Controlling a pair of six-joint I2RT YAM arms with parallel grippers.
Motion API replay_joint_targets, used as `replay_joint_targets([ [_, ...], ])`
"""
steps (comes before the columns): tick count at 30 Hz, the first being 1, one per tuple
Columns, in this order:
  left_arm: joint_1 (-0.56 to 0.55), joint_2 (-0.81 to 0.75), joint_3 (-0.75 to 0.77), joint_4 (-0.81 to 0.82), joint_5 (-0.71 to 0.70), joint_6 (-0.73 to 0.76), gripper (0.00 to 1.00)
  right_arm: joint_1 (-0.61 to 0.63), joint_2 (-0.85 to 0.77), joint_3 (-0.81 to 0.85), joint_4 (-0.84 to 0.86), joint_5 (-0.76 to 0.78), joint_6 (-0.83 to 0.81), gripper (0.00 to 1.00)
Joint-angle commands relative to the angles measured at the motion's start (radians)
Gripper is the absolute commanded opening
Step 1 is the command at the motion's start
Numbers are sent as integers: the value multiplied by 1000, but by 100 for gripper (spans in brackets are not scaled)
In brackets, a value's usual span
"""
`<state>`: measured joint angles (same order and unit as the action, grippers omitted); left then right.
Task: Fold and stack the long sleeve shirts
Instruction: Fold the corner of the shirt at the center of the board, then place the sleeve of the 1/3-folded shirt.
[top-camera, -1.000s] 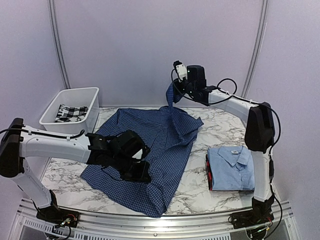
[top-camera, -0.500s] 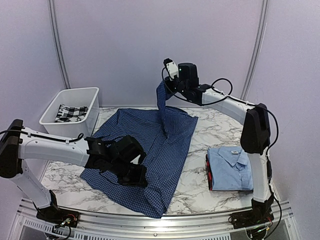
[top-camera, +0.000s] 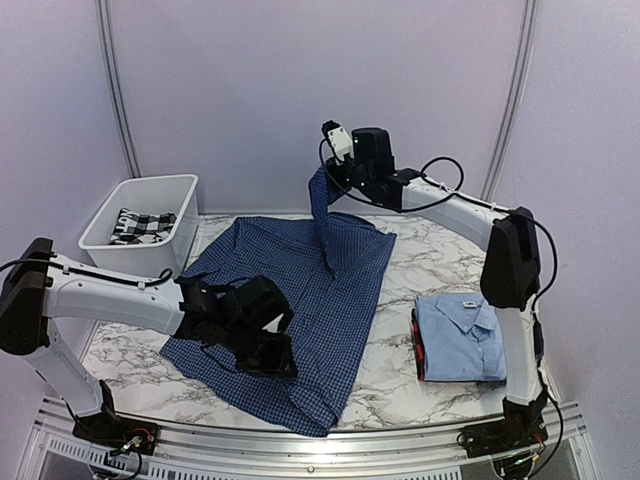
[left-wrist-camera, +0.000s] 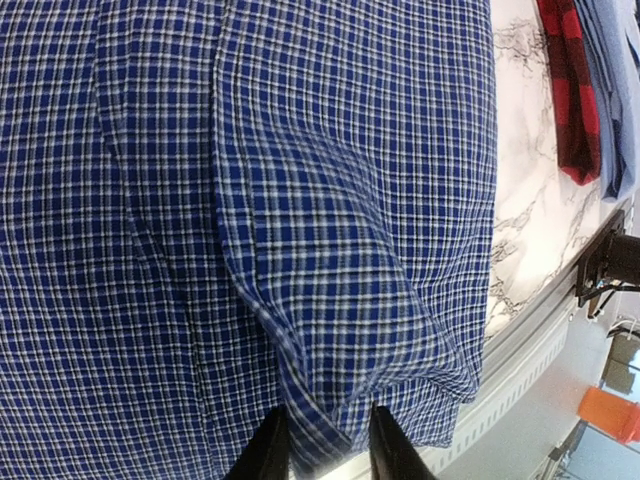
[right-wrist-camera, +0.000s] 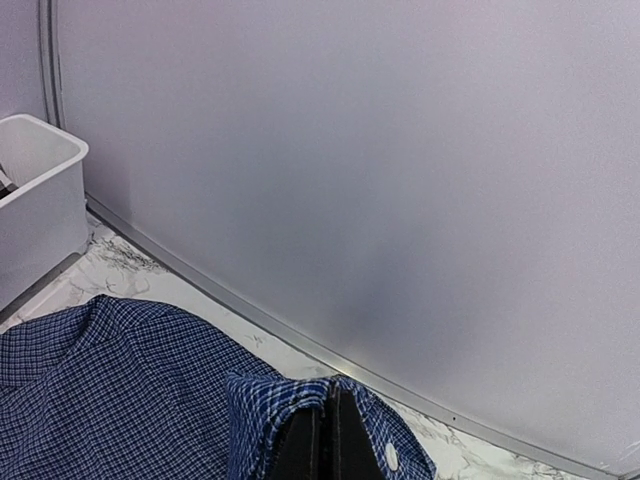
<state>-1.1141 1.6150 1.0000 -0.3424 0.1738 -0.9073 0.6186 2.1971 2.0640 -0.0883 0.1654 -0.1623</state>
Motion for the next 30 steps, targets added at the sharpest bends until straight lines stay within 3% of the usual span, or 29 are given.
replay_joint_targets([
  [1, -4, -39, -34, -60, -44, 13, 37, 26, -62, 34, -45, -22, 6, 0],
  [4, 1, -85, -35, -93, -93, 26, 48, 41, -72, 21, -78, -20, 14, 0],
  [7, 2, -82, -6, -106, -96, 59, 48, 54, -79, 21, -122, -7, 27, 0],
  [12, 3, -37, 36, -113, -94, 91, 37, 68, -97, 32, -221, 41, 64, 0],
  [16, 20, 4, 70, -113, -82, 112, 38, 69, -114, 40, -338, 127, 123, 0],
  [26, 27, 127, 97, -112, -32, 170, 37, 76, -200, -82, -450, 164, 212, 0],
  [30, 27, 146, 100, -110, -22, 179, 26, 92, -215, -116, -497, 163, 231, 0],
])
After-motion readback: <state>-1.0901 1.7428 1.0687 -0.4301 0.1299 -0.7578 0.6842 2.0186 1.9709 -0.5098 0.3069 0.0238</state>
